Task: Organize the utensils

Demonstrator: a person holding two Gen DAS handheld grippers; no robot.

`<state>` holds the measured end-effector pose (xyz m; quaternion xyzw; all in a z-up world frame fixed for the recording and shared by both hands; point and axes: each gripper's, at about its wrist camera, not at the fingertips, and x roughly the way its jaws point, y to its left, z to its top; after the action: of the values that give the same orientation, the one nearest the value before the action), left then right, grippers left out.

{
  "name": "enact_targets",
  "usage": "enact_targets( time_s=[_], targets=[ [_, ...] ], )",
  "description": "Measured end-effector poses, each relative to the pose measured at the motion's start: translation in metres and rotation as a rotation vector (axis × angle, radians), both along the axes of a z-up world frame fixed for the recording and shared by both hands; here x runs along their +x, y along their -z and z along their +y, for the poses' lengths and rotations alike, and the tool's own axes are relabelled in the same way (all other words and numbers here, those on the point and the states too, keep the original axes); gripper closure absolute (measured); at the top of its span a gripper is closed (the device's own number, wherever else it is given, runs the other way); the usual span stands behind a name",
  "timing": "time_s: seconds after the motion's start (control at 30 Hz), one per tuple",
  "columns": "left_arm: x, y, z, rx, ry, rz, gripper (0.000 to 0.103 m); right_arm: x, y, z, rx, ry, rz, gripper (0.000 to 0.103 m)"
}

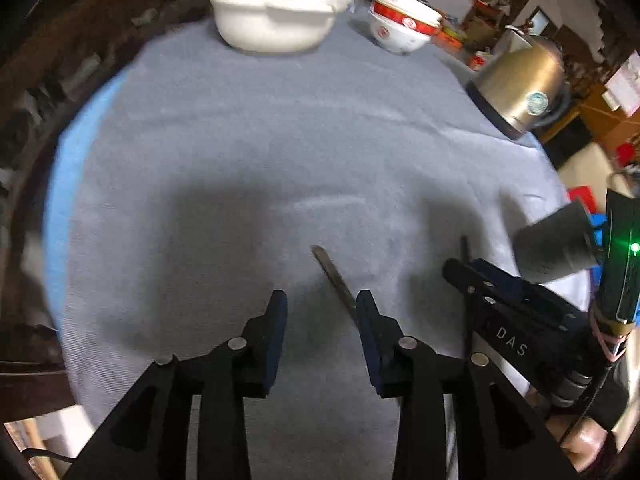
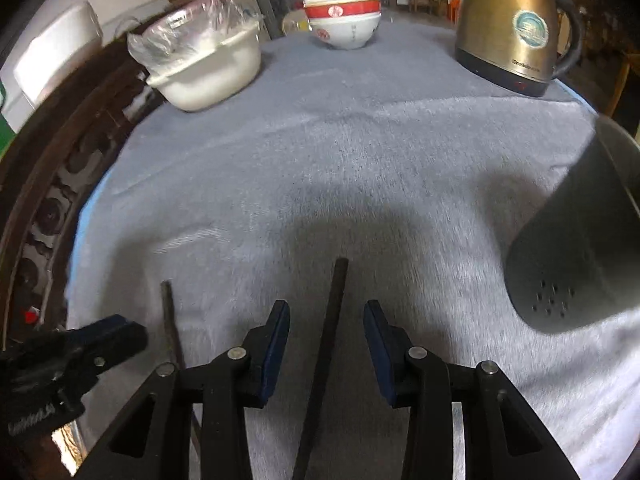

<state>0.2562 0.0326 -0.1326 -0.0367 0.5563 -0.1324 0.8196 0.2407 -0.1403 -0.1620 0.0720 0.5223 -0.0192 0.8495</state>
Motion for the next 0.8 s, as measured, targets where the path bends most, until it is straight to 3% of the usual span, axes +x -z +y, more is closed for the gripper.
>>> enact_targets(
  time_s=[0.13,0.43,0.8],
  targets=[
    [-0.010,-0.015,-0.004,0.130,-0.013,-0.097,0.056,-0.002,0.001,0.001,-0.101,-0.025,-0.012,0.089],
    [-0.033,-0.050,-0.028,0.345,0.024,-0.306,0.055,-0.015,0.002,-0.004,-0.106,-0.084,-0.044,0.093],
    [-0.041,-0.049,-0.045,0.379,0.075,-0.310,0.055,-0.017,0.002,-0.011,-0.040,-0.071,-0.048,0.093]
  ],
)
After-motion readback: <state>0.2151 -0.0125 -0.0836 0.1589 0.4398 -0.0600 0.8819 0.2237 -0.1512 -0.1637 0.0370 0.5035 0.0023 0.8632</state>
